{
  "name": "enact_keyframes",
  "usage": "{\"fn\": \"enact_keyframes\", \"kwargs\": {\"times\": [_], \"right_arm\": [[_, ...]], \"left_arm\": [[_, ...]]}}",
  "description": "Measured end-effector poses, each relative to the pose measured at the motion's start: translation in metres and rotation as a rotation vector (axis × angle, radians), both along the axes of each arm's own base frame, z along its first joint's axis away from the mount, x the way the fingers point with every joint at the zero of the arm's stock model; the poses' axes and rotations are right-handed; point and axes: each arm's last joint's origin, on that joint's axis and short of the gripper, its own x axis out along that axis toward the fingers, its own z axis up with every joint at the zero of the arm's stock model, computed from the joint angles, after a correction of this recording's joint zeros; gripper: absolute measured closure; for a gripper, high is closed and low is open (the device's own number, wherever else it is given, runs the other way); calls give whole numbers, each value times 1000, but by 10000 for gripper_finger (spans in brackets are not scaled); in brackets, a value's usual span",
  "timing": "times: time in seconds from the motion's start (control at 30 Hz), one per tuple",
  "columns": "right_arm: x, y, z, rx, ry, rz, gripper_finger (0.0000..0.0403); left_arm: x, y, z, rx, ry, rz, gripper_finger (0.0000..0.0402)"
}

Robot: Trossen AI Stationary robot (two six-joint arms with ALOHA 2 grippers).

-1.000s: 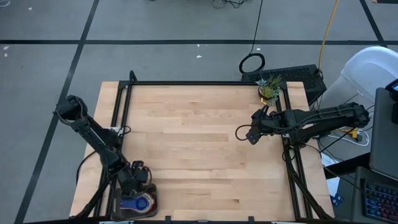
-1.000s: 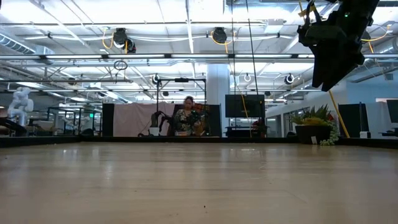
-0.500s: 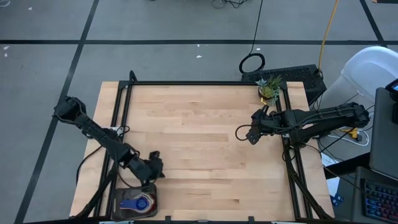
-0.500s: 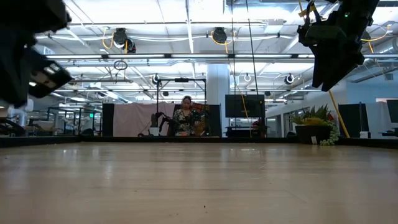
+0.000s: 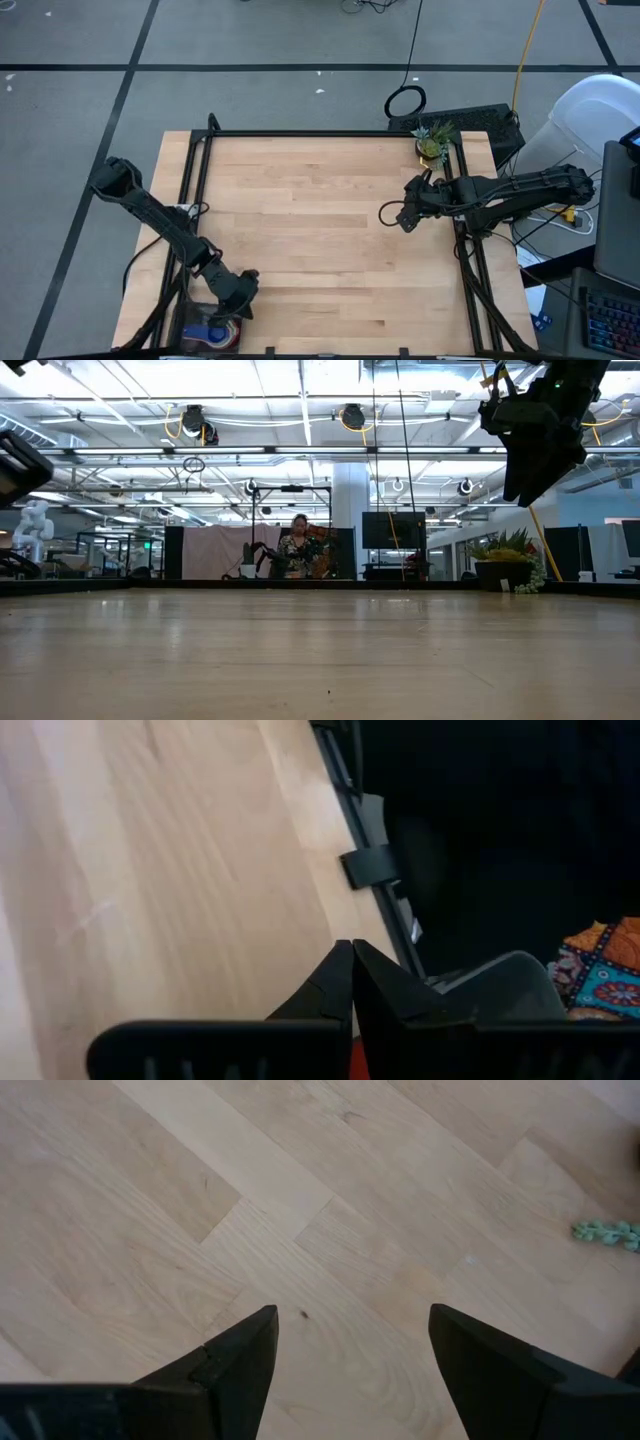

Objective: Nest measuring cups in basket
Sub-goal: Adjust the black bin

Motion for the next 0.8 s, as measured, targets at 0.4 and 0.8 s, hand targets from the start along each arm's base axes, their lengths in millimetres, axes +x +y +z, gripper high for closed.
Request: {"fn": "enact_keyframes", "kwargs": {"times": [0.4, 0.8], "right_arm": [[0, 0, 0, -2, 1, 4, 149], [0, 0, 0, -1, -1, -1, 149]], "left_arm": [[-2, 3, -5, 60, 32, 34, 392], [-7, 4, -4, 103, 25, 45, 392]]}}
